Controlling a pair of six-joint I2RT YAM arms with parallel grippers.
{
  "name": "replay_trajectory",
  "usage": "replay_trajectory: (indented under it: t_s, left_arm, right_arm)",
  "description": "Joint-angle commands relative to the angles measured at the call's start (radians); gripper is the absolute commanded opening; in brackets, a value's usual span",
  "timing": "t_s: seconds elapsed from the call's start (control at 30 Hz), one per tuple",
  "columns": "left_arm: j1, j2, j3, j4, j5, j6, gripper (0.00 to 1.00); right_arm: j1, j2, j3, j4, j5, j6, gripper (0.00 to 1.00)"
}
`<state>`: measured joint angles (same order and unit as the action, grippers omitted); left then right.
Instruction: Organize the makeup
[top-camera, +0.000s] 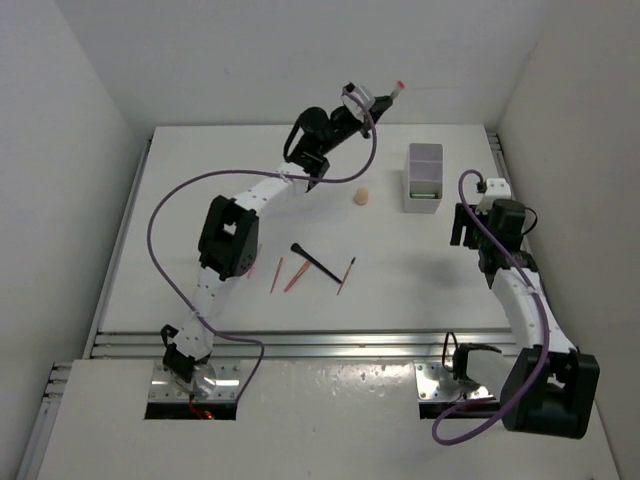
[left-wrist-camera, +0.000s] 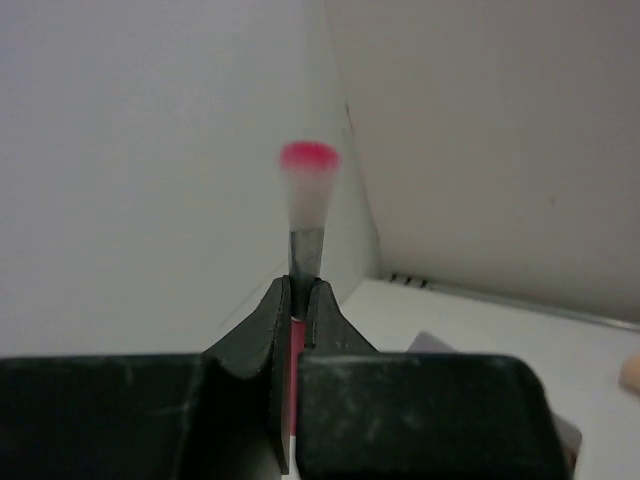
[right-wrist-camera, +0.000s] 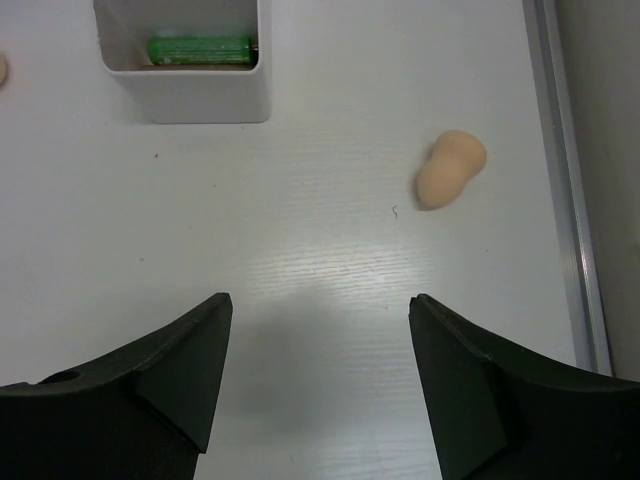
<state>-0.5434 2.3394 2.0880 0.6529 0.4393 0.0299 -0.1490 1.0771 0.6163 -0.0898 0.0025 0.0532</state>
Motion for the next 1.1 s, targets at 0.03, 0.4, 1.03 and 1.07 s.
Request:
replay_trajectory:
  t_s: [0.03, 0.4, 1.03, 1.07]
  left_arm:
    - [-0.033, 0.164, 0.111, 0.376, -0.112, -0.136, 0.00]
    - [-0.154, 0.399, 0.225, 0.528, -0.215, -0.196, 0.00]
    - [-0.214, 0.615, 0.374, 0.510, -0.313, -0.167, 0.00]
    - [-0.214, 0.624, 0.374, 0.510, -0.301, -0.166, 0.00]
  right_arm:
    - [-0.006, -0.058, 0.008, -0.014, -0.021, 0.028, 0.72]
    - [-0.069, -0.072, 0.017, -0.111, -0.125, -0.090, 0.72]
    - [-0.159, -0.060, 0.020, -0.022, -0.237, -0.096, 0.72]
    - [-0.161, -0.063, 0.020, -0.019, -0.237, -0.104, 0.72]
